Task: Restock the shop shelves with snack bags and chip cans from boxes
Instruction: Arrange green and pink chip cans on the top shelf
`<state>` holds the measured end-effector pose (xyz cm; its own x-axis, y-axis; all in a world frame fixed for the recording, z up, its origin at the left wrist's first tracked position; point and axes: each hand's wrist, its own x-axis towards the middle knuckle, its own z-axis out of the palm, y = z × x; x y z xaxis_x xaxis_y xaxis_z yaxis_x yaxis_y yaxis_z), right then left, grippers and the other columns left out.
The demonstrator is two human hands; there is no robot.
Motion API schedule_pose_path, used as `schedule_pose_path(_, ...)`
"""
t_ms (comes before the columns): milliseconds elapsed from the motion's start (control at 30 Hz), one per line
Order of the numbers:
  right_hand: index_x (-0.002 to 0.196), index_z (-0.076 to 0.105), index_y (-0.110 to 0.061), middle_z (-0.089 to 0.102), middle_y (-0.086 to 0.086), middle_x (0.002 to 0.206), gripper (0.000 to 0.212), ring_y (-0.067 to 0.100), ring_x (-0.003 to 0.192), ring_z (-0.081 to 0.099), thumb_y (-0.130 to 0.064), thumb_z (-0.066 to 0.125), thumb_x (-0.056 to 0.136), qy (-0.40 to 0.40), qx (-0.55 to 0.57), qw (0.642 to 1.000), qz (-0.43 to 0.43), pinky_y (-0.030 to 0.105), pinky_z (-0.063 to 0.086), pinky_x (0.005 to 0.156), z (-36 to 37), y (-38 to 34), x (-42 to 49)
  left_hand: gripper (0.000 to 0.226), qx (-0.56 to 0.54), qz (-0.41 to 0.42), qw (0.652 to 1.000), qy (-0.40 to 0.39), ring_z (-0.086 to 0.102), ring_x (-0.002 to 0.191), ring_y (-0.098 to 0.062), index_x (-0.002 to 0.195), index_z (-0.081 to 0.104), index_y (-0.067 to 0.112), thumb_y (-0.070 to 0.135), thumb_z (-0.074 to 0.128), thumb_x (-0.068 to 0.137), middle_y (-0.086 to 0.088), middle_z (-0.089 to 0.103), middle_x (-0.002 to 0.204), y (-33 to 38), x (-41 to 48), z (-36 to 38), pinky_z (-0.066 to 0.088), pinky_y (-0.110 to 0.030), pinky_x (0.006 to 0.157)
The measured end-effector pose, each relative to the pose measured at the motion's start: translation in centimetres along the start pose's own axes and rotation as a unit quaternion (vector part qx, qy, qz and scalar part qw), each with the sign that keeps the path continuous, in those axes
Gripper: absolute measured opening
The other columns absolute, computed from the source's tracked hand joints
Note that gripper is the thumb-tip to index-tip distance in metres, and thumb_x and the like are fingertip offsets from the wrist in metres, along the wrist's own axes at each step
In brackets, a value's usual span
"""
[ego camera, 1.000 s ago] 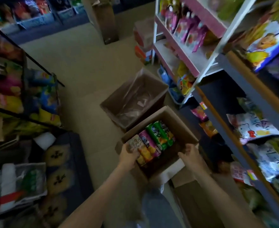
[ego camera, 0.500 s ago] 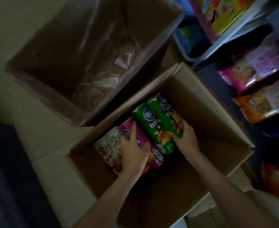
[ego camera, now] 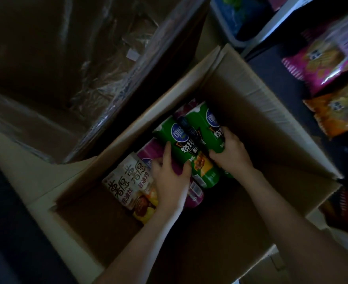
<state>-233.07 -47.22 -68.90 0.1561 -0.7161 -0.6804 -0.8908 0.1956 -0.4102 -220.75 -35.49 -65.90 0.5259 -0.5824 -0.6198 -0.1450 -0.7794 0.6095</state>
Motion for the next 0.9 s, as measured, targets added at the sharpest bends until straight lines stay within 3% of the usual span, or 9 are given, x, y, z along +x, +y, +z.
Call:
schedule_pose_path(100, 0.147, 0.033, -0.021, 0.047, 0.010, 0.135, 0.077, 0.028, 0.123, 0.048, -0.022, 0.073, 0.081, 0.058, 0.018, 0.998, -0.017, 0.042, 0.045, 0.100, -1.6, -1.2, -3.1, 0.063, -0.117, -0.012, 0.990, -0.075, 0.057, 0.098, -0.007, 0.147, 0.033, 0.039, 0.030, 0.064, 0.093, 0.001, 0.055, 0.111, 1.7, -0.4, -1.5, 0.050, -0.022, 0.089)
schedule_pose_path(200, 0.147, 0.032, -0.023, 0.045, 0.006, 0.138, 0.079, 0.025, 0.125, 0.047, -0.027, 0.073, 0.080, 0.078, 0.030, 0.996, -0.042, 0.043, 0.045, 0.101, -3.0, -3.4, -6.1, 0.063, -0.199, -0.033, 0.972, -0.122, 0.059, 0.094, -0.001, 0.146, 0.035, 0.041, 0.029, 0.065, 0.092, 0.002, 0.060, 0.108, 4.2, -1.0, -3.1, 0.046, -0.007, 0.078)
schedule_pose_path(300, 0.149, 0.029, -0.023, 0.040, 0.006, 0.143, 0.083, 0.024, 0.131, 0.040, -0.028, 0.074, 0.080, 0.091, 0.050, 0.993, -0.063, 0.044, 0.042, 0.105, -4.0, -6.1, -9.0, 0.067, -0.243, -0.029, 0.957, -0.155, 0.059, 0.109, 0.005, 0.145, 0.033, 0.049, 0.033, 0.068, 0.090, 0.005, 0.061, 0.127, 6.9, -1.5, -5.4, 0.048, -0.024, 0.099)
schedule_pose_path(433, 0.149, 0.031, -0.021, 0.039, 0.009, 0.139, 0.084, 0.029, 0.131, 0.037, -0.026, 0.077, 0.079, 0.114, 0.066, 0.990, -0.045, 0.049, 0.041, 0.103, -4.5, -8.1, -12.2, 0.075, -0.253, 0.000, 0.953, -0.168, 0.060, 0.111, -0.001, 0.150, 0.026, 0.043, 0.024, 0.068, 0.090, 0.003, 0.061, 0.124, 10.5, -2.4, -7.9, 0.052, -0.019, 0.088)
schedule_pose_path(500, 0.149, 0.031, -0.022, 0.040, 0.008, 0.138, 0.084, 0.029, 0.130, 0.038, -0.028, 0.077, 0.079, 0.121, 0.088, 0.988, -0.032, 0.051, 0.042, 0.102, -4.6, -8.7, -13.5, 0.082, -0.240, 0.020, 0.955, -0.174, 0.063, 0.106, -0.002, 0.151, 0.019, 0.045, 0.022, 0.069, 0.090, 0.007, 0.061, 0.120, 11.6, -3.1, -8.2, 0.054, -0.029, 0.093)
schedule_pose_path(600, 0.149, 0.028, -0.024, 0.037, 0.007, 0.140, 0.083, 0.027, 0.133, 0.033, -0.028, 0.074, 0.081, 0.132, 0.106, 0.985, -0.029, 0.048, 0.040, 0.105, -4.8, -9.7, -15.1, 0.096, -0.208, 0.043, 0.962, -0.173, 0.061, 0.110, -0.004, 0.144, 0.005, 0.063, 0.036, 0.073, 0.082, 0.015, 0.060, 0.120, 12.1, -4.5, -8.3, 0.052, -0.044, 0.097)
schedule_pose_path(700, 0.149, 0.029, -0.020, 0.035, 0.010, 0.141, 0.079, 0.027, 0.132, 0.030, -0.023, 0.072, 0.083, 0.150, 0.099, 0.982, -0.062, 0.041, 0.036, 0.104, -5.1, -10.8, -16.2, 0.099, -0.214, 0.051, 0.964, -0.146, 0.061, 0.114, -0.008, 0.126, -0.001, 0.081, 0.049, 0.073, 0.069, 0.011, 0.060, 0.129, 12.6, -5.6, -8.8, 0.051, -0.047, 0.097)
schedule_pose_path(800, 0.150, 0.027, -0.023, 0.033, 0.008, 0.141, 0.079, 0.024, 0.131, 0.027, -0.023, 0.071, 0.084, 0.131, 0.091, 0.982, -0.104, 0.035, 0.031, 0.104, -5.7, -11.7, -16.7, 0.108, -0.225, 0.083, 0.963, -0.126, 0.061, 0.105, 0.006, 0.140, -0.006, 0.066, 0.031, 0.077, 0.079, 0.024, 0.059, 0.118, 13.0, -5.6, -9.7, 0.053, -0.036, 0.095)
schedule_pose_path(900, 0.149, 0.028, -0.034, 0.033, 0.001, 0.143, 0.074, 0.018, 0.135, 0.030, -0.025, 0.068, 0.087, 0.065, 0.147, 0.976, -0.144, 0.040, 0.033, 0.111, -6.3, -11.7, -16.7, 0.111, -0.205, 0.108, 0.967, -0.106, 0.061, 0.110, -0.002, 0.148, -0.003, 0.055, 0.027, 0.079, 0.078, 0.024, 0.056, 0.122, 13.0, -4.9, -11.3, 0.053, -0.041, 0.095)
